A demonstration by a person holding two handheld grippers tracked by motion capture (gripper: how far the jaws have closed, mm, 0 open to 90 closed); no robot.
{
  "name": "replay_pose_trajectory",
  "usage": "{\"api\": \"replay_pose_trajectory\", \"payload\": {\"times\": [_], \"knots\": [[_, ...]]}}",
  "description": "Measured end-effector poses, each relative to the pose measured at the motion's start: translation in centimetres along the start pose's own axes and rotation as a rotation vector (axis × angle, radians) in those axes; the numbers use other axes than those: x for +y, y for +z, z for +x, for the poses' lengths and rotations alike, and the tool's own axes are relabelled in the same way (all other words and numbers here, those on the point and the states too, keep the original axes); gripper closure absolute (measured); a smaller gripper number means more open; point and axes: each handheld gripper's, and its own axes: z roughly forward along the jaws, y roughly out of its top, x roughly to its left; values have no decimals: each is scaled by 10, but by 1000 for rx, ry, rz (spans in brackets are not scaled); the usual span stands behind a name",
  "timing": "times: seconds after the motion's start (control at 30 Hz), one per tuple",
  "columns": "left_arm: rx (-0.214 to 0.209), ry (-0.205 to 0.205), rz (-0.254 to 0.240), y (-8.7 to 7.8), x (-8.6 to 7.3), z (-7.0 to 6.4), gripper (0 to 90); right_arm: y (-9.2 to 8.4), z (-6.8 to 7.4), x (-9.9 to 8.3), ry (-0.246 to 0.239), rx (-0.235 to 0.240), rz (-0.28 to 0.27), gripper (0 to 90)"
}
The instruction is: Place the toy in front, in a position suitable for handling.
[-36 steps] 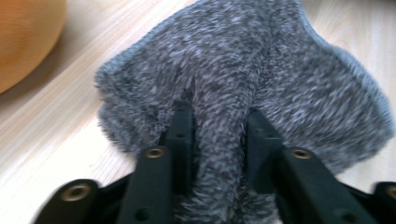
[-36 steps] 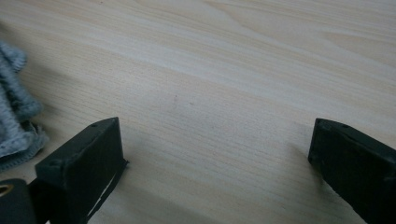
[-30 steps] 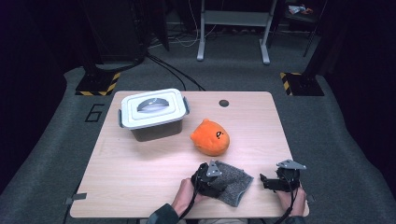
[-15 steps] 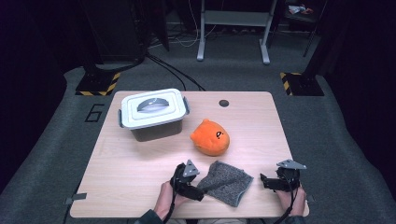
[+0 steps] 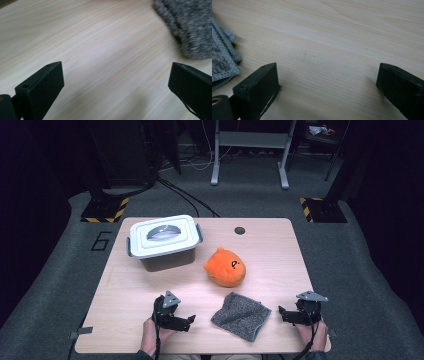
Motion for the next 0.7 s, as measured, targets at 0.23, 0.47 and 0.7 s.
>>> {"api": "replay_pose_trajectory", "payload": {"times": [0.23,0.47,0.7], "knots": [[86,-43,19,-4,-20,20,0,0,0,0,-3,1,2,33],[138,-6,24,-5,-25,23,0,0,0,0,-1,2,8,33],[143,-15,18,-5,-25,25,0,0,0,1,-5,1,15,29]]}}
